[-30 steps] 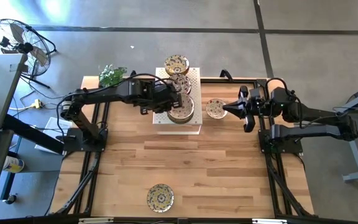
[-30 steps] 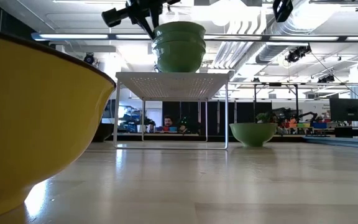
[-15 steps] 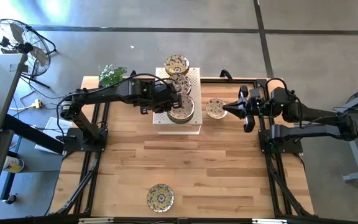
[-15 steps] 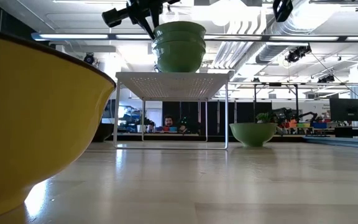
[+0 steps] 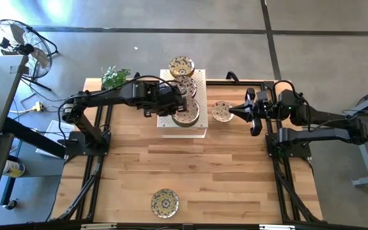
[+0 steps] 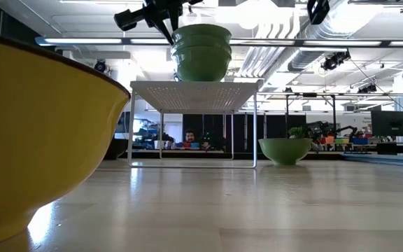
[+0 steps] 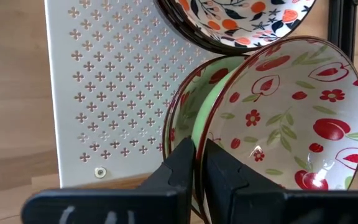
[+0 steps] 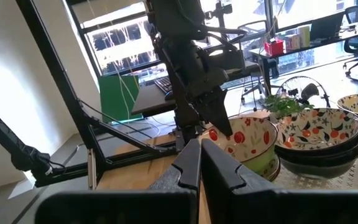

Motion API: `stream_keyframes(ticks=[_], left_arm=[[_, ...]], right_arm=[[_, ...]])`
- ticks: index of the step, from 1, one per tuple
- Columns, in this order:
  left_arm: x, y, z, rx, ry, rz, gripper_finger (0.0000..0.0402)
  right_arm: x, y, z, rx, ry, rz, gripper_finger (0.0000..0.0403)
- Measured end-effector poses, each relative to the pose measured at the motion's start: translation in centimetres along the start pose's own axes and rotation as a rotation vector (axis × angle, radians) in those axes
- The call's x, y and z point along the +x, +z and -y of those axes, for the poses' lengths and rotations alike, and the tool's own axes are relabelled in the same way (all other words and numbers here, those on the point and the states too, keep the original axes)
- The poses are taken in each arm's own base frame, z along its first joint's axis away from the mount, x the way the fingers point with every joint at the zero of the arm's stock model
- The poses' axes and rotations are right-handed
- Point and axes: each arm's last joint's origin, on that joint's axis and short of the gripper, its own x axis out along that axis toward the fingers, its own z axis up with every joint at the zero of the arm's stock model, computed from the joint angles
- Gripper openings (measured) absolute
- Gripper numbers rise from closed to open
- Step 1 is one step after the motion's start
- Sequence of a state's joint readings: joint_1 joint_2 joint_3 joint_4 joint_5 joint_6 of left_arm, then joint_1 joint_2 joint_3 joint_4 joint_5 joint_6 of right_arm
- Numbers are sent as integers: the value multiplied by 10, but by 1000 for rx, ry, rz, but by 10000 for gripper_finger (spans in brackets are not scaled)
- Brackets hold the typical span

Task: Pick & Place Mini bowls
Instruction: Stack the red patterned bowl on top of the red patterned bowl, then stack the red patterned bowl on top of the red patterned bowl on the shelf

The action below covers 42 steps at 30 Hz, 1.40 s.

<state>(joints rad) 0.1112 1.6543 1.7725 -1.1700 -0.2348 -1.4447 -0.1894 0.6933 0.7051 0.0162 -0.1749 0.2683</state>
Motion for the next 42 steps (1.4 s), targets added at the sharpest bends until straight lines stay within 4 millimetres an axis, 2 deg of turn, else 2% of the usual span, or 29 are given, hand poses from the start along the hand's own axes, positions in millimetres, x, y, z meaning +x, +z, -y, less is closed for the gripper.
stream_keyframes(ticks=[14, 24, 31, 37, 42], left_arm=[[1, 4, -1, 15, 1, -16, 23], [1, 4, 0, 14, -4, -11, 90], [1, 4, 0, 15, 0, -12, 102], [-30, 11, -6, 88, -12, 24, 102], [-48, 17, 0, 252, -77, 67, 88]], right_arm=[[0, 0, 0, -8, 1, 0, 1], [0, 0, 0, -8, 0, 0, 1], [0, 0, 0, -8, 1, 0, 1], [0, 0, 0, -15, 0, 0, 1], [0, -1, 0, -43, -3, -12, 2]])
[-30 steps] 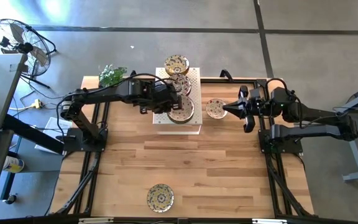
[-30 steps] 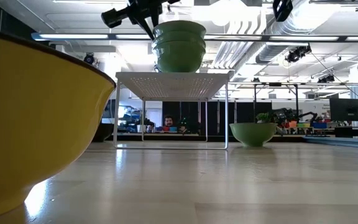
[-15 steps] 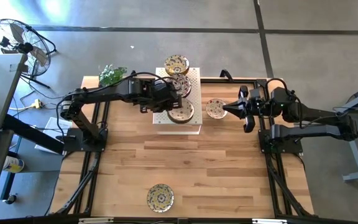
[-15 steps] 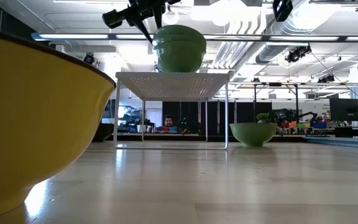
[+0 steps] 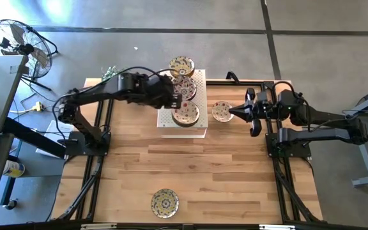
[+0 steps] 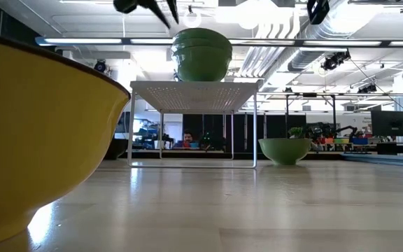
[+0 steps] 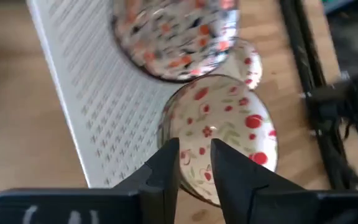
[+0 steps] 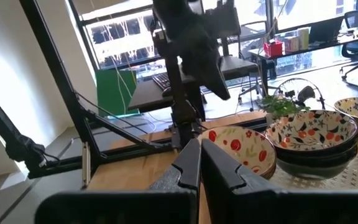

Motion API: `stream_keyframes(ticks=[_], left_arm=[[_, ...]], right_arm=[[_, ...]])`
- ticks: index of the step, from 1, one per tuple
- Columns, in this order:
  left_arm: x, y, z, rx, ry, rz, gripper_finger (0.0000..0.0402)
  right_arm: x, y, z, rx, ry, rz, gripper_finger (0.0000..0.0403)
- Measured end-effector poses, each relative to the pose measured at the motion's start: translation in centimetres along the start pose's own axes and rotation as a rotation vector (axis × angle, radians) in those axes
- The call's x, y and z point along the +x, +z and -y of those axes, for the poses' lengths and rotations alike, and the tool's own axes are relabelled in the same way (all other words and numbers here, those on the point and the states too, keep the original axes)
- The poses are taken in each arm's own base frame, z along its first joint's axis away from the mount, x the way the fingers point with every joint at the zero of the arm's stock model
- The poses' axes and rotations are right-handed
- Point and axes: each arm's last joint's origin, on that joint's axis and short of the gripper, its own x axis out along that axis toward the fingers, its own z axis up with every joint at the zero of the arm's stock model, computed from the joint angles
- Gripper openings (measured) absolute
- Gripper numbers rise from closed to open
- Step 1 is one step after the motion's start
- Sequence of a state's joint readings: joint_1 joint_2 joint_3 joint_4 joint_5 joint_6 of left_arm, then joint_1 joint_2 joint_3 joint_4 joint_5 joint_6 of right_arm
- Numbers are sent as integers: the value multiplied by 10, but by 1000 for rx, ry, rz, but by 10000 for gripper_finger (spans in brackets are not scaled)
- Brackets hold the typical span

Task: Pick & Place Mini bowls
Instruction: Stack the red patterned bowl on top of the red patterned bowl on the shelf

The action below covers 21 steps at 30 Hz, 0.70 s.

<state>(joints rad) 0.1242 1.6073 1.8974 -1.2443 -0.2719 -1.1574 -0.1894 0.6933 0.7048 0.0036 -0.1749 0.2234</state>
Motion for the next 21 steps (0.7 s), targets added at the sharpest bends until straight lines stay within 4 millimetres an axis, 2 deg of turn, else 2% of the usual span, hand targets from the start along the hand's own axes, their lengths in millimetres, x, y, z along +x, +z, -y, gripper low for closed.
stream_keyframes(ticks=[6, 11, 13, 17, 21], left_arm=[[-25, 10, 8, 299, -176, 72, 14], [-39, 14, 9, 495, -273, 151, 8], [-45, 11, 1, 565, -288, 149, 3], [-44, 6, -11, 642, -362, 209, 2], [-30, -1, -29, 668, -503, 254, 1]], right_arm=[[0, -5, 2, -25, -22, -45, 1], [-2, -13, 8, 43, -119, -127, 1], [-3, -17, 12, 89, -184, -153, 1], [0, -27, 24, 193, -334, -223, 2], [10, -37, 39, 334, -442, -273, 3]])
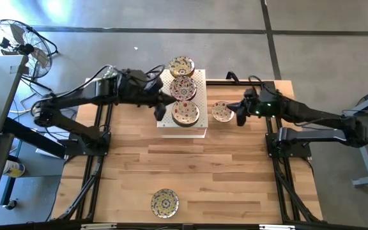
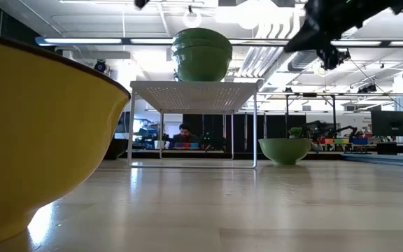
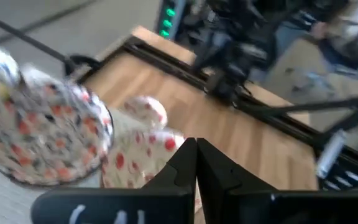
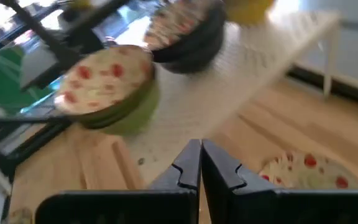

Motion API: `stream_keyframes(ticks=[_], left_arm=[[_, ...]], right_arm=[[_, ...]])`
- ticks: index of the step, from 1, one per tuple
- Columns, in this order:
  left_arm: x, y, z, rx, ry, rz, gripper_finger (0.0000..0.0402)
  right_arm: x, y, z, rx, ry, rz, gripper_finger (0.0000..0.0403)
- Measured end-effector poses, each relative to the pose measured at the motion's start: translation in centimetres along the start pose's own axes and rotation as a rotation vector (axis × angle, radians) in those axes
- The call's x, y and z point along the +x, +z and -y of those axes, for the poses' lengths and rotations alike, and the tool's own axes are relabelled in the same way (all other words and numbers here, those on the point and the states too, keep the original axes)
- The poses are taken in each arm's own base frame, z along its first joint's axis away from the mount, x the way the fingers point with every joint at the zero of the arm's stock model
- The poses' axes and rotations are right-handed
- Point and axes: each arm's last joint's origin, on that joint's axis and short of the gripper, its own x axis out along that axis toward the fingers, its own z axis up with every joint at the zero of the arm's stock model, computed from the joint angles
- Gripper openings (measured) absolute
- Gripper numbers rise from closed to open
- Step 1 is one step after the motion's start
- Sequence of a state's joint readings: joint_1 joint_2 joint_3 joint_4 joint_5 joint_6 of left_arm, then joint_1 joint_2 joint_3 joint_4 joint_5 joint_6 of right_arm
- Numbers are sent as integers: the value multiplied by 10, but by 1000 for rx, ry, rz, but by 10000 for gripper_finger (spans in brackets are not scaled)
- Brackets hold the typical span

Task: Pick & Place Mini bowls
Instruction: Stack the red patterned bowl on top of the red patterned bowl on the shelf

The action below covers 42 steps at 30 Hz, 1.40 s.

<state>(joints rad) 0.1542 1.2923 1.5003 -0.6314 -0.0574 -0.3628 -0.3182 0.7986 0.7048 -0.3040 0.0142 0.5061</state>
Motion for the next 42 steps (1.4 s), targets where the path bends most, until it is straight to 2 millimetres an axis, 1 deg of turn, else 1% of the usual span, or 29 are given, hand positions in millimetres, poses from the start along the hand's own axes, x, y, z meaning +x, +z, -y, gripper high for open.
stream_keyframes(ticks=[2, 4, 7, 11, 13, 16, 19, 23, 25, 28, 33, 36, 38, 40, 42], left_arm=[[0, -16, -13, -12, -56, 14, 1], [0, -26, -24, -22, -113, 81, 1], [-6, -46, -42, -33, -159, 144, 1], [-19, -70, -64, -47, -155, 203, 0], [-25, -83, -76, -63, -125, 200, 0], [-34, -94, -89, -74, -120, 239, 0], [-41, -101, -101, -117, -111, 251, 0], [-47, -103, -115, -132, -111, 258, 0], [-49, -103, -121, -135, -107, 256, 0], [-52, -103, -129, -141, -104, 253, 0], [-55, -105, -136, -153, -135, 218, 0], [-57, -105, -139, -151, -133, 221, 0], [-62, -106, -138, -159, -121, 232, 0], [-71, -106, -136, -154, -109, 255, 0], [-78, -109, -135, -161, -93, 257, 0]], right_arm=[[10, -1, 5, 63, -40, -32, 3], [20, -3, 10, 110, -86, -60, 6], [31, -7, 18, 183, -181, -84, 22], [37, -12, 28, 214, -257, -143, 66], [38, -15, 30, 175, -276, -176, 93], [36, -21, 32, 97, -312, -245, 133], [31, -25, 33, -9, -353, -335, 171], [28, -22, 21, -193, -363, -433, 217], [31, -21, 13, -278, -355, -483, 236], [43, -21, 4, -408, -354, -546, 257], [72, -40, -7, -689, -339, -674, 265], [84, -55, -9, -801, -304, -749, 261], [91, -62, -9, -833, -271, -769, 256], [96, -68, -9, -827, -254, -763, 251], [98, -70, -5, -757, -286, -755, 245]])
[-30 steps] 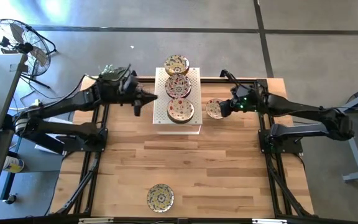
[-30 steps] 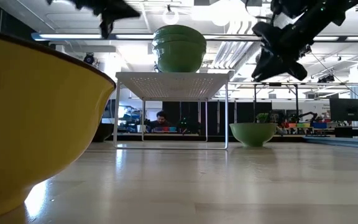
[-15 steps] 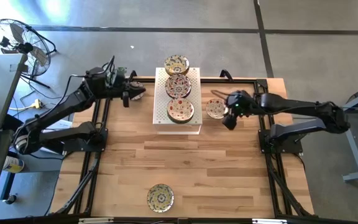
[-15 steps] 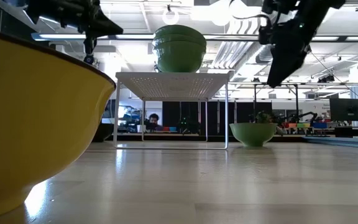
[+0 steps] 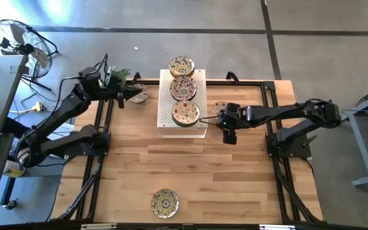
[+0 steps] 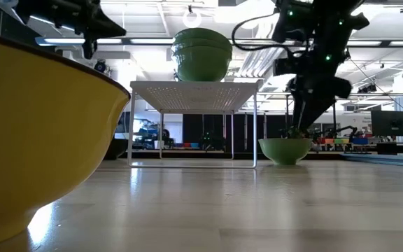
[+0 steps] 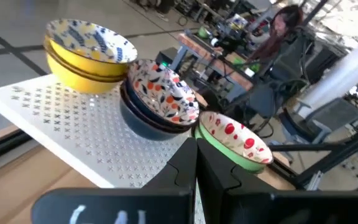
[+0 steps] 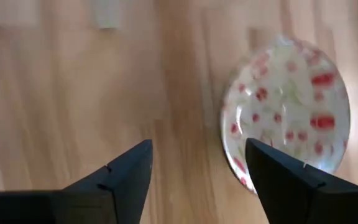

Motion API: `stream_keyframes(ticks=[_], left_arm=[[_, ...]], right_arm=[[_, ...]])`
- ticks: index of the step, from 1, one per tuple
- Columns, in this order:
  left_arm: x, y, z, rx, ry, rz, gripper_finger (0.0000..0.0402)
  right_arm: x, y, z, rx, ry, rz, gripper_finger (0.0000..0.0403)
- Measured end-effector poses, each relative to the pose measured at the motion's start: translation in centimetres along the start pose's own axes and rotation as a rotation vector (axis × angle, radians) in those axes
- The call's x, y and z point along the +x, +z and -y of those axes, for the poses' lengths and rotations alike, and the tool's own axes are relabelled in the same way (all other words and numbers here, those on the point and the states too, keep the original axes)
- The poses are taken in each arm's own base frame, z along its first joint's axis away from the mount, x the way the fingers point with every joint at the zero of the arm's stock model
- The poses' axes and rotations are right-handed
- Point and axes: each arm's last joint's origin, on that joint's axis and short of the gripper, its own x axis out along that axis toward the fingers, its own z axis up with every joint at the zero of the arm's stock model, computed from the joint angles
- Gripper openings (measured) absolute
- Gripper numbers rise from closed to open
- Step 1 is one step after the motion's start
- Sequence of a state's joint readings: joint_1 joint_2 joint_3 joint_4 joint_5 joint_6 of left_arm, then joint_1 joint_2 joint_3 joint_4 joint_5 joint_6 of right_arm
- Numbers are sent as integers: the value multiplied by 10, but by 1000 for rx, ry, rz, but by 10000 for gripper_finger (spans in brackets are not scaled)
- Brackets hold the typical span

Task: Pick & Place Mini bowls
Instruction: Stack the red patterned bowl on top of the red patterned bowl on the shelf

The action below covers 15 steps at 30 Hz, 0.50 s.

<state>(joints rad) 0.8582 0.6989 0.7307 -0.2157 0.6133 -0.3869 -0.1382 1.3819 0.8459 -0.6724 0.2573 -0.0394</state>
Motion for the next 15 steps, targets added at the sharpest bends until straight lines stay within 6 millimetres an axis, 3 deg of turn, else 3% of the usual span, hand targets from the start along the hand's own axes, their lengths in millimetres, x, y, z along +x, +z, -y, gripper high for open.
stream_keyframes(ticks=[9, 15], left_arm=[[-7, -3, 2, -14, 13, -10, 0], [-4, -3, 1, -1, 17, -18, 0]], right_arm=[[-26, -15, 50, 702, -40, 59, 227], [-3, -26, 92, 1061, 6, 71, 227]])
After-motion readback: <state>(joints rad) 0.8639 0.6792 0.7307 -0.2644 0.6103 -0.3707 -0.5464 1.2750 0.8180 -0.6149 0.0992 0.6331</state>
